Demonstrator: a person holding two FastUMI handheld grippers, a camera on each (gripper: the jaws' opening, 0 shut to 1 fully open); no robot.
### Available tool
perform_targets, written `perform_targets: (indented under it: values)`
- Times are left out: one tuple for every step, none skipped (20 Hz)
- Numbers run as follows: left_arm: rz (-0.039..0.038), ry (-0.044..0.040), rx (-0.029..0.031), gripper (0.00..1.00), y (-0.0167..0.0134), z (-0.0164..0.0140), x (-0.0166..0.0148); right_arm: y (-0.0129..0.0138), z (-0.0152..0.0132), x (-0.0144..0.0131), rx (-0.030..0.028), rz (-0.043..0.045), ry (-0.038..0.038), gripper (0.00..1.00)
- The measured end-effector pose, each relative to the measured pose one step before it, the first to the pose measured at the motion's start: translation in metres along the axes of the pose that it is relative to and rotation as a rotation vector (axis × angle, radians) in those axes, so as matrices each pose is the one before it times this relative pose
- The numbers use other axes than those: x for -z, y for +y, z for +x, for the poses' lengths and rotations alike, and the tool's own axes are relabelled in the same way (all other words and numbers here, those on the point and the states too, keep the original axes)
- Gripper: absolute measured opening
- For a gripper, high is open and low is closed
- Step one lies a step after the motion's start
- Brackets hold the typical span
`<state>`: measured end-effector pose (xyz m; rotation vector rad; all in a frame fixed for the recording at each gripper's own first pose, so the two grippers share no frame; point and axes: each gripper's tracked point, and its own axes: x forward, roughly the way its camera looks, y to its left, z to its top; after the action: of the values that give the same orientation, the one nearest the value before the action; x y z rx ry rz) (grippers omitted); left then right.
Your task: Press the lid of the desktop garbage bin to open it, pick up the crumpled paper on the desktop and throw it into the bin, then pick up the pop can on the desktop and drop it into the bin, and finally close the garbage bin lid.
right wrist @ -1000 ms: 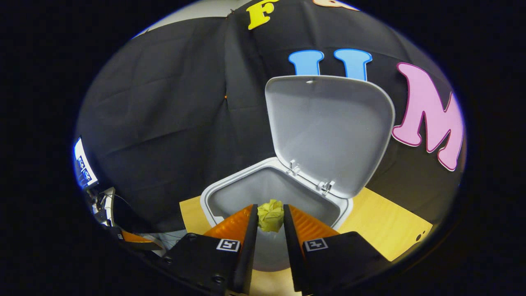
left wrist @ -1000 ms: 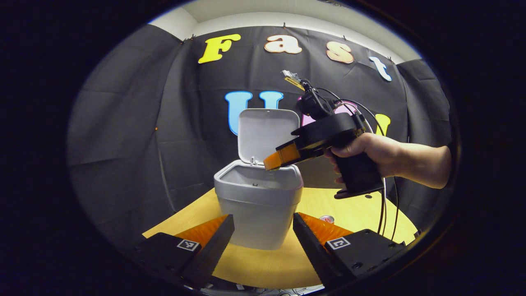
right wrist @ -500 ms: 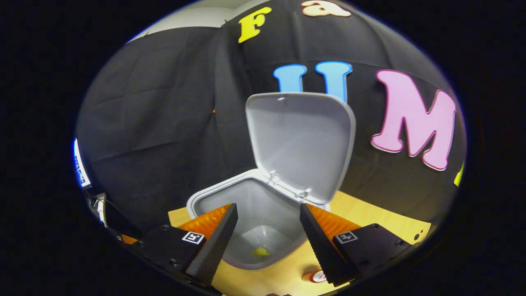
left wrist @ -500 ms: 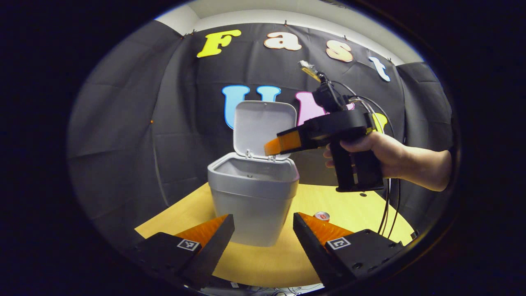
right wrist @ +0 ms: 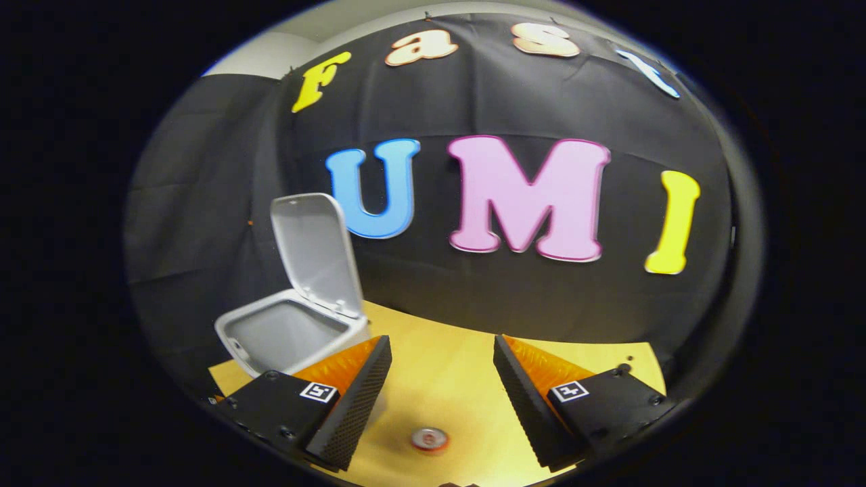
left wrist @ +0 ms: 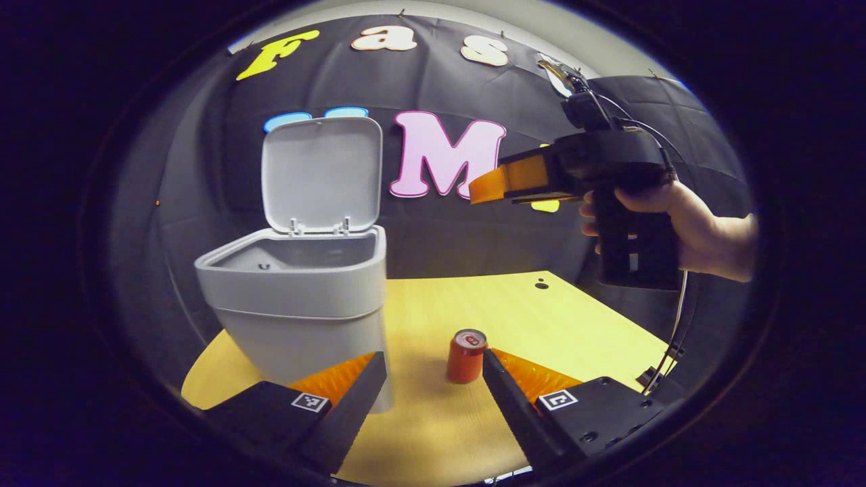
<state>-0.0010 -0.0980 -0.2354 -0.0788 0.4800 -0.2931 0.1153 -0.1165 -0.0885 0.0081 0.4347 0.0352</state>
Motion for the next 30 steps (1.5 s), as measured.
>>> perform_targets:
  values:
    - [0.00565, 0.00957, 0.02302, 0.96, -0.00674, 0.01251, 0.00569, -0.01777, -0.00726, 0.0092, 0.03628, 0.00019, 0.01751, 0.98]
    - [0.00596, 0.01033, 0.02056, 0.97, -0.00436, 0.01212, 0.00631, -0.01625, -0.00803, 0.00894, 0.03473, 0.00473, 0.01505, 0.98]
    - [0.00735, 0.00989, 0.01528, 0.96, -0.00638, 0.0123, 0.00658, -0.01737, -0.00775, 0.00797, 0.03621, 0.00537, 0.01104, 0.98]
    - [0.00733, 0.01049, 0.01617, 0.97, -0.00447, 0.01191, 0.00696, -0.01763, -0.00715, 0.00718, 0.03632, 0.00239, 0.00725, 0.98]
    - [0.01018, 0.01252, 0.00657, 0.97, -0.00113, 0.01456, 0.00828, -0.01771, -0.00695, 0.0074, 0.03794, 0.00055, 0.00422, 0.98]
    - [0.00988, 0.01684, 0.00662, 0.97, -0.00127, 0.01382, 0.0092, -0.01478, -0.00448, 0.00655, 0.03407, 0.00086, 0.00733, 0.98]
    - [0.00885, 0.01762, 0.00991, 0.97, -0.00196, 0.01374, 0.00875, -0.01409, -0.00325, 0.00973, 0.02868, 0.00244, 0.01398, 0.98]
    - [0.00917, 0.01856, 0.00548, 0.97, -0.00066, 0.01229, 0.008, -0.01035, -0.00568, 0.01004, 0.02773, 0.00274, 0.01886, 0.98]
    - [0.00853, 0.01126, 0.01283, 0.97, -0.00213, 0.01195, 0.00588, -0.01007, -0.00432, 0.01093, 0.02408, 0.00342, 0.02029, 0.98]
    - [0.00966, 0.00577, 0.00946, 0.97, -0.00136, 0.01018, 0.0047, -0.00835, -0.00021, 0.0088, 0.02129, 0.00377, 0.01818, 0.98]
    - [0.01151, 0.01013, 0.00573, 0.97, -0.00047, 0.0098, 0.00442, -0.00775, -0.00118, 0.00855, 0.02012, 0.00315, 0.01863, 0.98]
    - [0.01096, 0.00928, 0.00093, 0.97, 0.00111, 0.00953, 0.0039, -0.00615, 0.00488, 0.00996, 0.01659, 0.00331, 0.01849, 0.98]
    - [0.00623, 0.00869, 0.00224, 0.97, 0.00135, 0.01008, 0.00395, -0.00605, 0.0011, 0.00981, 0.01375, 0.00383, 0.01686, 0.98]
    - [0.00362, 0.00246, 0.00152, 0.98, 0.00059, 0.00911, 0.00004, -0.00819, -0.00461, 0.00886, 0.00995, 0.00476, 0.01313, 0.98]
    - [0.00468, 0.00083, -0.00592, 0.97, 0.00223, 0.00764, -0.00099, -0.00408, -0.00086, 0.00575, 0.00896, 0.00459, 0.01051, 0.98]
    - [0.00274, 0.00224, 0.00071, 0.97, 0.00019, 0.00392, 0.00052, -0.00329, -0.00045, 0.00582, 0.00929, 0.00144, 0.00978, 0.98]
    - [0.00033, 0.00437, 0.00291, 0.97, -0.00137, 0.00367, 0.00102, -0.00308, 0.00022, 0.00513, 0.00701, -0.00049, 0.01055, 0.98]
    - [-0.00069, 0.00019, 0.00352, 0.97, -0.00022, 0.00456, -0.00063, -0.00204, -0.00012, 0.00444, 0.00372, 0.00153, 0.00887, 0.98]
    - [0.00062, 0.00263, -0.00011, 0.97, 0.00028, 0.00199, 0.00048, -0.00136, 0.00136, 0.00321, 0.00128, 0.00409, 0.00714, 0.98]
    - [-0.00059, 0.00609, 0.00026, 0.97, 0.00022, 0.00322, 0.00167, -0.00003, 0.00136, 0.00225, -0.00052, 0.00395, 0.00525, 0.98]
    - [0.00143, 0.003, -0.00061, 0.97, 0.00003, 0.00086, -0.00005, -0.0007, 0.00083, 0.0021, 0.0015, 0.00143, 0.00384, 0.98]
    - [0.00402, -0.00109, -0.00198, 0.97, 0.00104, 0.00076, -0.00092, -0.00002, 0.00063, 0.00081, 0.0011, 0.00012, 0.00183, 0.98]
    - [0.00256, -0.00336, 0.00252, 0.97, -0.00054, -0.00076, -0.00171, 0.00007, 0.00131, -0.00026, 0.00091, 0.00023, -0.00007, 0.98]
    - [0.00058, -0.00065, 0.00473, 0.94, -0.00048, -0.00119, -0.00059, 0.00047, 0.00176, 0.00008, -0.00109, 0.00136, -0.00067, 0.98]
    - [0.00167, 0.0037, 0.00268, 0.88, -0.00028, -0.00038, 0.00062, 0.0005, 0.00086, 0.00035, -0.00105, 0.00178, 0.00097, 0.98]
    - [0.00464, 0.00067, 0.00221, 0.88, -0.00098, -0.00149, -0.00005, 0.00065, 0.00173, 0.00067, -0.00139, 0.00275, 0.0021, 0.98]
    - [0.00312, 0.00296, 0.00451, 0.88, -0.00114, -0.00298, -0.00196, 0.00136, 0.00037, 0.00062, -0.0016, 0.00298, 0.00347, 0.98]
    - [0.00439, -0.00754, 0.0038, 0.88, -0.00141, -0.00325, -0.00567, 0.00004, 0.00137, 0.00058, 0.00021, 0.00223, 0.00261, 0.98]
    - [0.00291, -0.01245, 0.00372, 0.88, -0.00167, -0.00488, -0.00974, 0.00065, 0.00019, -0.00061, -0.00181, 0.00253, -0.00058, 0.98]
    - [0.00313, -0.01655, 0.00465, 0.88, -0.00211, -0.00527, -0.01232, 0.00036, -0.00066, -0.00231, -0.00155, 0.00207, -0.00317, 0.98]
